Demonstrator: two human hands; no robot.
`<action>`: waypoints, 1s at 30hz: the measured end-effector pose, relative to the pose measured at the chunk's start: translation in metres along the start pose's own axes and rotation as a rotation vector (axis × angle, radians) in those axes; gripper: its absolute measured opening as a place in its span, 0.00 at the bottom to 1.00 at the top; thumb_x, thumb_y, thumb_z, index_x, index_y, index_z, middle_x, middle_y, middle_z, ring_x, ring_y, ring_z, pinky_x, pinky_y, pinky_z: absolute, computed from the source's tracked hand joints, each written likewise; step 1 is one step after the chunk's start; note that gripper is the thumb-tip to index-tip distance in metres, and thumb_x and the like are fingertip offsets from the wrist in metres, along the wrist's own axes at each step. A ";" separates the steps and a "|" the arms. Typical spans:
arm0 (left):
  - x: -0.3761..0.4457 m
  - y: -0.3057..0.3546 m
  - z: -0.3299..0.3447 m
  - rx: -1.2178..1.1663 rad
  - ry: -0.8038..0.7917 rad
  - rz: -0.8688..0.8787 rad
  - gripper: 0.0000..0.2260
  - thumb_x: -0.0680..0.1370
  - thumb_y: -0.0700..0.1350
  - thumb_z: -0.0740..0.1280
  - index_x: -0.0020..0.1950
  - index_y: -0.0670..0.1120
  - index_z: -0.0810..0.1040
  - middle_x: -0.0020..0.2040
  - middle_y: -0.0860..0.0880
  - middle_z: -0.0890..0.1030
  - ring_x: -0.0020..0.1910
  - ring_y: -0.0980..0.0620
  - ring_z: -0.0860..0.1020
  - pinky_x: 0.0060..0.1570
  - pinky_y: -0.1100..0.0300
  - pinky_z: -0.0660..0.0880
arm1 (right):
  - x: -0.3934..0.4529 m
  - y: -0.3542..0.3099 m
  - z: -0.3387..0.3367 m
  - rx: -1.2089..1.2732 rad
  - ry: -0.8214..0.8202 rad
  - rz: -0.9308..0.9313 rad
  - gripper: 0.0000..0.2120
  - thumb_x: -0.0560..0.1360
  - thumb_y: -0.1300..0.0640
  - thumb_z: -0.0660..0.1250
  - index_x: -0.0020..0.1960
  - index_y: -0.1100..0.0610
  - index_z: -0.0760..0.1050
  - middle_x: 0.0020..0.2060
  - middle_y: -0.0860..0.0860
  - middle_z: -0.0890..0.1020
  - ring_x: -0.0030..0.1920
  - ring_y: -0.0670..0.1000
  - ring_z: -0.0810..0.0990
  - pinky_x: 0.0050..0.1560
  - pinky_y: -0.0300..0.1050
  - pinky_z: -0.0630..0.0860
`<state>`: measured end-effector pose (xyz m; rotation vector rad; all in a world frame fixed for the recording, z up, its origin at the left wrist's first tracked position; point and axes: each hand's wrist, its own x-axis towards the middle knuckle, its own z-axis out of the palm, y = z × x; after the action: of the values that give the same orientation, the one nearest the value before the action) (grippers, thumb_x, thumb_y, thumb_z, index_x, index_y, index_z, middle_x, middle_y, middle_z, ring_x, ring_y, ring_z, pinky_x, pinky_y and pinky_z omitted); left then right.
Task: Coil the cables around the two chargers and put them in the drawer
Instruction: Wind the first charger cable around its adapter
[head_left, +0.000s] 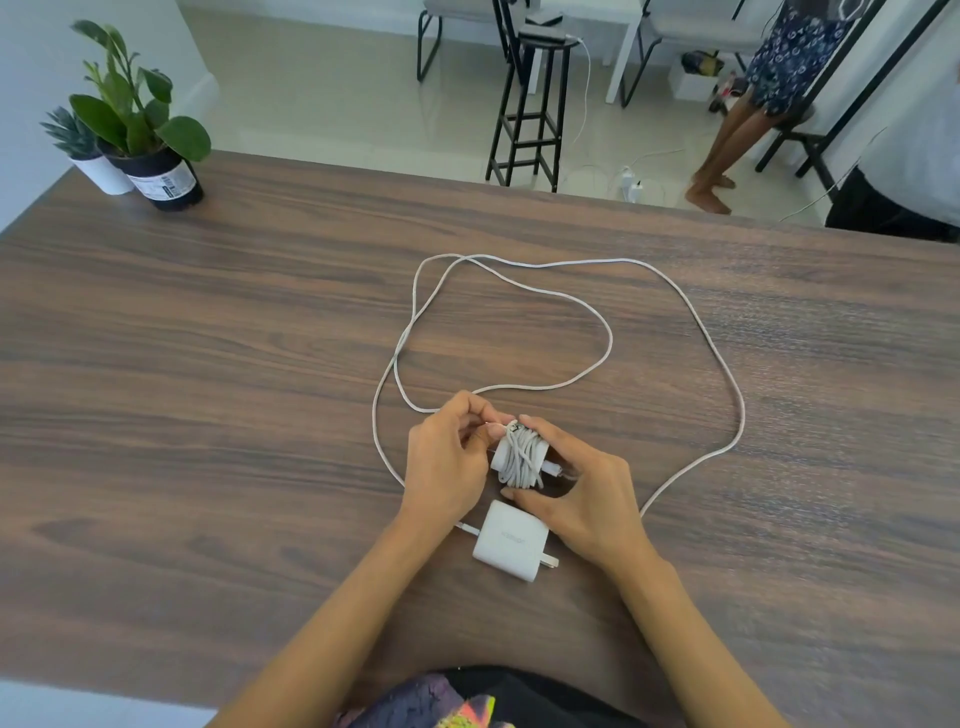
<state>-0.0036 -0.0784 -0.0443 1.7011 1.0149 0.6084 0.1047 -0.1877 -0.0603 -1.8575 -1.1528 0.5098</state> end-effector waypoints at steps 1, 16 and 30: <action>0.000 0.000 0.000 -0.007 0.005 0.001 0.08 0.74 0.32 0.66 0.40 0.44 0.75 0.40 0.55 0.84 0.41 0.66 0.81 0.43 0.76 0.72 | 0.000 0.000 0.000 0.004 0.001 0.004 0.34 0.61 0.59 0.80 0.64 0.49 0.74 0.56 0.38 0.79 0.57 0.33 0.76 0.54 0.24 0.69; 0.000 -0.007 0.003 -0.322 0.126 -0.153 0.03 0.74 0.34 0.68 0.41 0.40 0.77 0.41 0.46 0.85 0.41 0.53 0.83 0.45 0.60 0.80 | -0.007 0.004 0.006 0.167 0.271 0.072 0.30 0.62 0.60 0.80 0.58 0.41 0.73 0.54 0.46 0.81 0.51 0.42 0.81 0.54 0.34 0.77; -0.011 -0.008 0.013 -0.314 0.265 -0.220 0.03 0.75 0.42 0.70 0.41 0.45 0.78 0.40 0.48 0.84 0.41 0.54 0.84 0.47 0.50 0.81 | -0.008 0.003 0.019 0.290 0.264 0.160 0.22 0.67 0.65 0.75 0.58 0.50 0.78 0.51 0.45 0.84 0.51 0.41 0.82 0.56 0.37 0.77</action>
<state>-0.0023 -0.0932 -0.0555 1.2370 1.2039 0.8157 0.0887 -0.1864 -0.0738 -1.7097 -0.7182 0.4762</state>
